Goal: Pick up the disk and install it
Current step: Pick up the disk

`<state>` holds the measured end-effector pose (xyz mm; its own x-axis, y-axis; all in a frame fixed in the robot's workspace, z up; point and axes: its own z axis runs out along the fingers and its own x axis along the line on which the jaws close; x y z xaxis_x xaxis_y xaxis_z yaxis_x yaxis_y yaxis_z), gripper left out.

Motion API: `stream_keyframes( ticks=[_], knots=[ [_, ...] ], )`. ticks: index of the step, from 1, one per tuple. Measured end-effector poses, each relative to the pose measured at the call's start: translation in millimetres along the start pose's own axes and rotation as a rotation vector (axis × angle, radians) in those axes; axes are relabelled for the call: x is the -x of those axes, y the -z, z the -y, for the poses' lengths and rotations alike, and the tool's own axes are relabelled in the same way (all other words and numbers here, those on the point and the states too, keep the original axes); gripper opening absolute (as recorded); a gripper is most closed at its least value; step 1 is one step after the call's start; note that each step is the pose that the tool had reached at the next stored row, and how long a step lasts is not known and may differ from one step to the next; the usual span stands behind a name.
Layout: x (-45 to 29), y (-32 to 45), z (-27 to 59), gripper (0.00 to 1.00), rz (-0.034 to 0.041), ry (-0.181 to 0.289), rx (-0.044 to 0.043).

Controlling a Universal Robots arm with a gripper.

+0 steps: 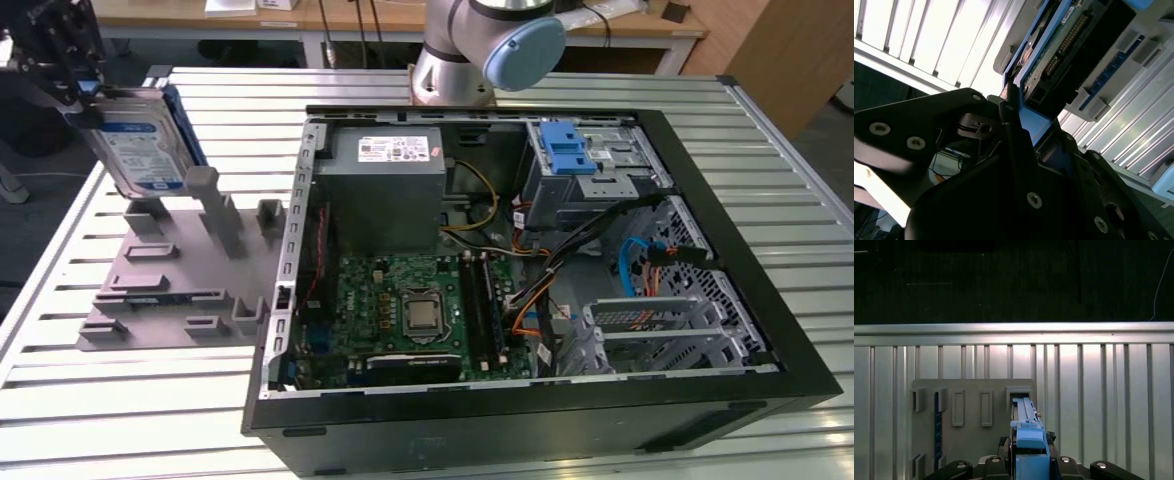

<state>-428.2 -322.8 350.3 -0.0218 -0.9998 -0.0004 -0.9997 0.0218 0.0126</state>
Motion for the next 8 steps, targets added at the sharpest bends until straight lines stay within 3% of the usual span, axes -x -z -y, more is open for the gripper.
stream_keyframes(
  ticks=[8],
  knots=[
    [0.0,3.5,-0.1,0.36,0.0,0.0,0.0]
  ],
)
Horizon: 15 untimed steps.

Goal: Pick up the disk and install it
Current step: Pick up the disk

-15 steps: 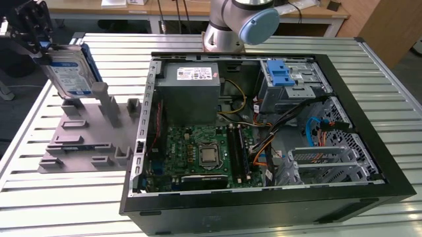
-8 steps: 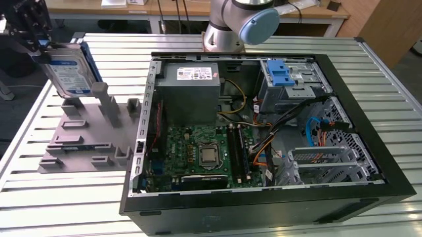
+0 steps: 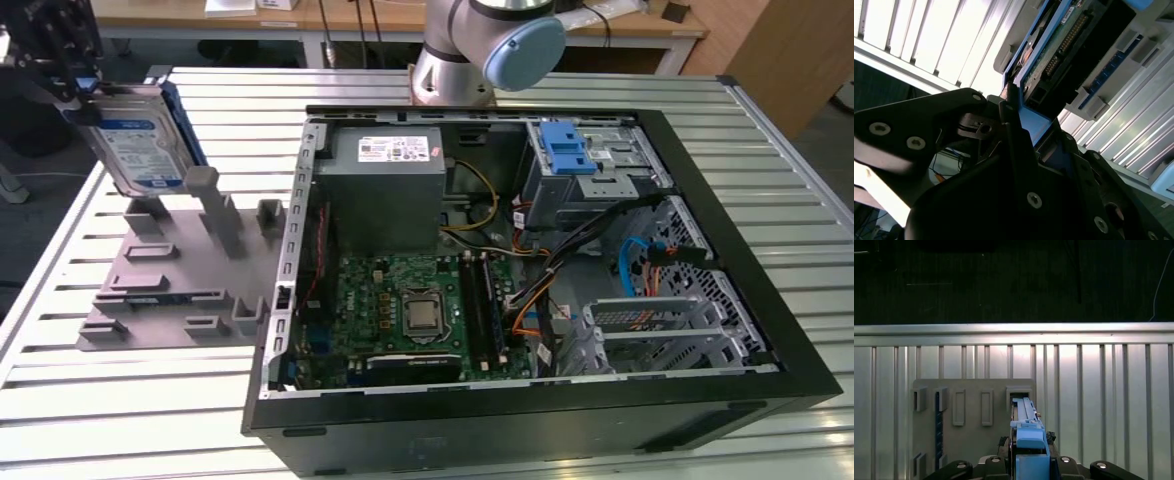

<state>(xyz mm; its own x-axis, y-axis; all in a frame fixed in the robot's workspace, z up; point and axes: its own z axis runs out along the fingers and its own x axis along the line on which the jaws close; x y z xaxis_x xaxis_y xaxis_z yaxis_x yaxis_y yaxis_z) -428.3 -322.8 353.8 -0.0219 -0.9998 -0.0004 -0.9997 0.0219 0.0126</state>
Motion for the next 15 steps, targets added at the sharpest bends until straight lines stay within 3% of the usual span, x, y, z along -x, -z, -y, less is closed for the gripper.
stream_keyframes(
  ticks=[15],
  knots=[
    [0.0,5.6,-0.1,0.36,0.0,0.0,-0.0001]
  ],
)
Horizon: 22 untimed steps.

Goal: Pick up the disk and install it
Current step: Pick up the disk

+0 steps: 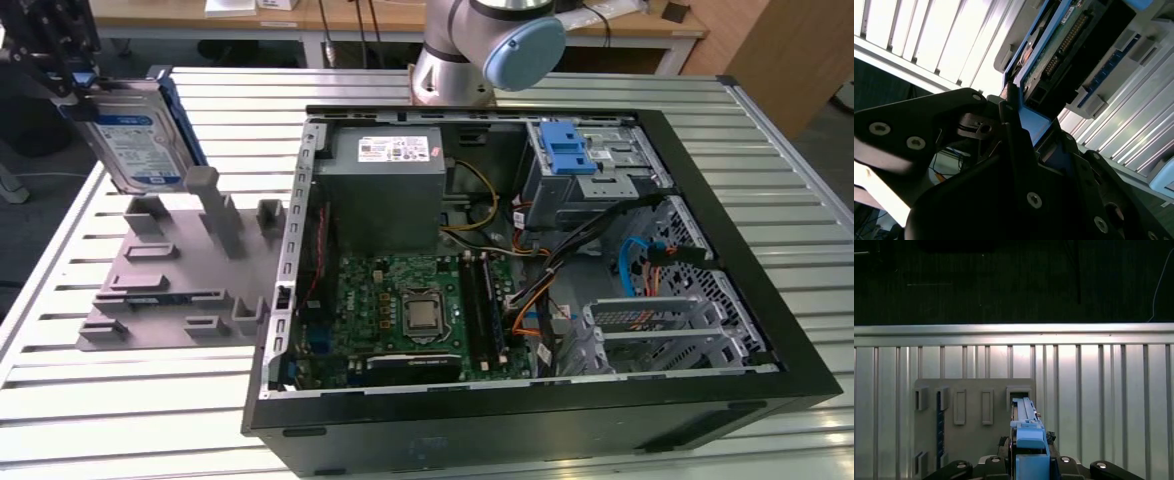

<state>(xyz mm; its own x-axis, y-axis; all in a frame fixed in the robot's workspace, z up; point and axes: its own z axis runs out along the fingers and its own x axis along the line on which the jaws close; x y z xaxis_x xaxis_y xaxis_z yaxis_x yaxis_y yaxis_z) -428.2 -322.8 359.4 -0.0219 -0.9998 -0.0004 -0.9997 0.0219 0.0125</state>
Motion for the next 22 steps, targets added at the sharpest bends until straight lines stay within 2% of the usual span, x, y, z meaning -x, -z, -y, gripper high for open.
stream_keyframes(
  ticks=[22],
  knots=[
    [0.0,5.7,-0.1,0.36,0.0,0.0,0.0]
  ],
)
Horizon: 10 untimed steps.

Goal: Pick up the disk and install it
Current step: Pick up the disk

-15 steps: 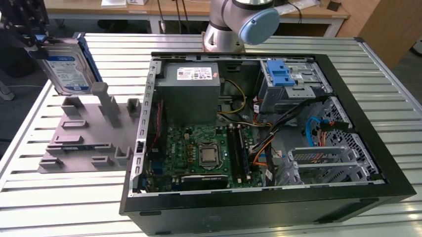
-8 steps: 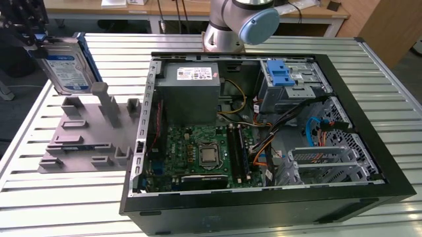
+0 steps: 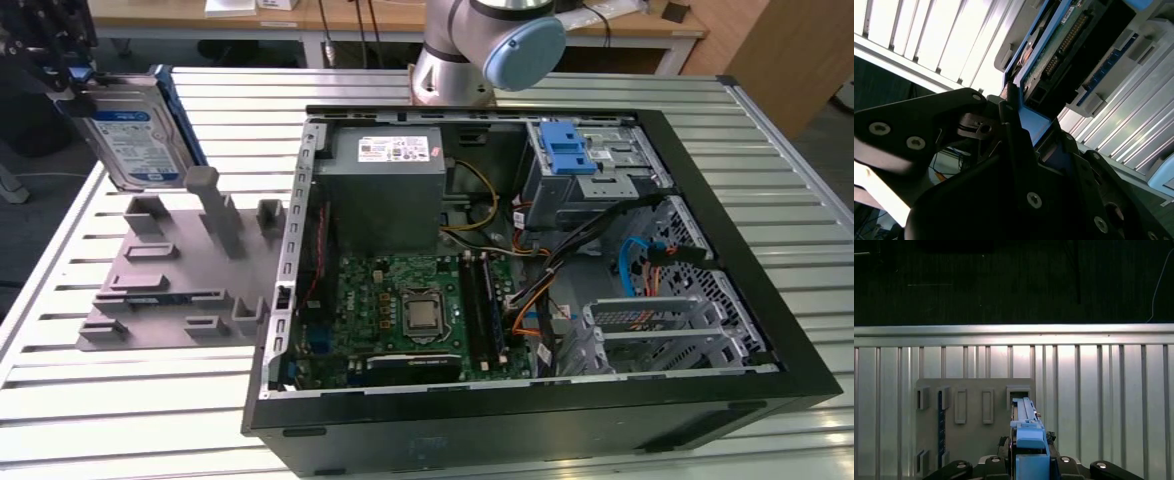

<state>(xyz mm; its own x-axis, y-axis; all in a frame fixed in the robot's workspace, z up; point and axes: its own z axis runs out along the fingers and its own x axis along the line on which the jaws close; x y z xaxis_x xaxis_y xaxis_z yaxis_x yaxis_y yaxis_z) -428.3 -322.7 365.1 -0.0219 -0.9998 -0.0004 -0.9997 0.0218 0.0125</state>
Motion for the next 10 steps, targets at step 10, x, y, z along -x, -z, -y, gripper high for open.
stream_keyframes(
  ticks=[10],
  knots=[
    [0.0,1.8,0.0,0.36,0.0,0.0,-0.0001]
  ],
)
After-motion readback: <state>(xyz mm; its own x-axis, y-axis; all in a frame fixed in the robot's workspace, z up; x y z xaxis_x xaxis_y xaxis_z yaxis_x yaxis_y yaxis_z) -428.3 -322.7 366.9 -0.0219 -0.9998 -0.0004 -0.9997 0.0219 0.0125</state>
